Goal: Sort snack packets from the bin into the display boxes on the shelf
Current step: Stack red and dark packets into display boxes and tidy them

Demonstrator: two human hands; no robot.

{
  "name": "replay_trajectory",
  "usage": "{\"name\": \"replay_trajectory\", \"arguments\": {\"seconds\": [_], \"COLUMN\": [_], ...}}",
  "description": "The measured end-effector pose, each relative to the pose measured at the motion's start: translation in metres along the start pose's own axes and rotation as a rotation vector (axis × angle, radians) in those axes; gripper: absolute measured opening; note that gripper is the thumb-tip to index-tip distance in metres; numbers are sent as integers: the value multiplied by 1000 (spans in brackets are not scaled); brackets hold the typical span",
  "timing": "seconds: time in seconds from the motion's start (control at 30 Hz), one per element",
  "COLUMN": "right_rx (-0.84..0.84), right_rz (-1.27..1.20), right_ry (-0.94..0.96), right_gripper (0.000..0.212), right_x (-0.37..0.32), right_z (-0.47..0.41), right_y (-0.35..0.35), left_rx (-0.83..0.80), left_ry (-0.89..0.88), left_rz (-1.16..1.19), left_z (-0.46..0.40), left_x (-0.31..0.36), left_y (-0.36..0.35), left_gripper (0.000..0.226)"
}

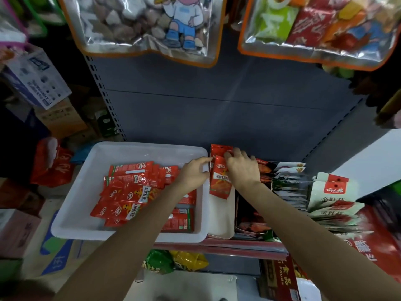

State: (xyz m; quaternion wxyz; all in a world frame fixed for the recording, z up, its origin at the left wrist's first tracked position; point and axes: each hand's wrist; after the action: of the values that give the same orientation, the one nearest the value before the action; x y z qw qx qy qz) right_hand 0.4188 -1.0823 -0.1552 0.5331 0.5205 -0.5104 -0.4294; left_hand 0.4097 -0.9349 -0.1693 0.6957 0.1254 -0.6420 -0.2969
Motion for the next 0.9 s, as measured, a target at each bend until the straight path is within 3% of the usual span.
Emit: {"name": "replay_trajectory", "arguments": {"seconds": [0.1, 0.2, 0.3, 0.43, 0.6, 0.73, 0.9], "right_rx": [137, 215, -25, -319, -570, -521, -427], "right_rz": [75, -80, -413, -694, -595, -467, -387], "right_ry": [2, 99, 167, 142, 231, 198, 209], "right_gripper": [52, 52, 40, 46, 62, 60, 29], "right_x": [-7, -23, -61, -121, -168, -184, -191], "right_z": [7, 18, 26, 29, 34, 30, 15], "right_y": [-2, -3, -5, -23, -57, -65, -59], "left_rx": [55, 130, 223, 315, 214, 83, 170], "left_ry": [-25, -25, 0, 137, 248, 330, 346], "left_rz": [64, 63, 34, -213, -246, -127, 30], "left_z": [12, 28, 45, 70, 98, 105, 104], "left_x": [-9, -22, -45, -93, -140, -152, -152], "left_y": [7, 21, 40, 73, 102, 108, 109], "left_gripper": [48, 41, 32, 33, 46, 55, 49]}}
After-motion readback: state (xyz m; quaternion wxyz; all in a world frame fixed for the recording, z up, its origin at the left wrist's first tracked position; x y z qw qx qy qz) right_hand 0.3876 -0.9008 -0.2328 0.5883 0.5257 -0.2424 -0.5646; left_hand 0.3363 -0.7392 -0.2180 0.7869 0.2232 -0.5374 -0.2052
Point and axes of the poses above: each hand's wrist, its own z-axis away from the middle knuckle, its own y-axis out of the back of the hand, x = y × z, and after that the axes turned 5 degrees about -y, right-handed
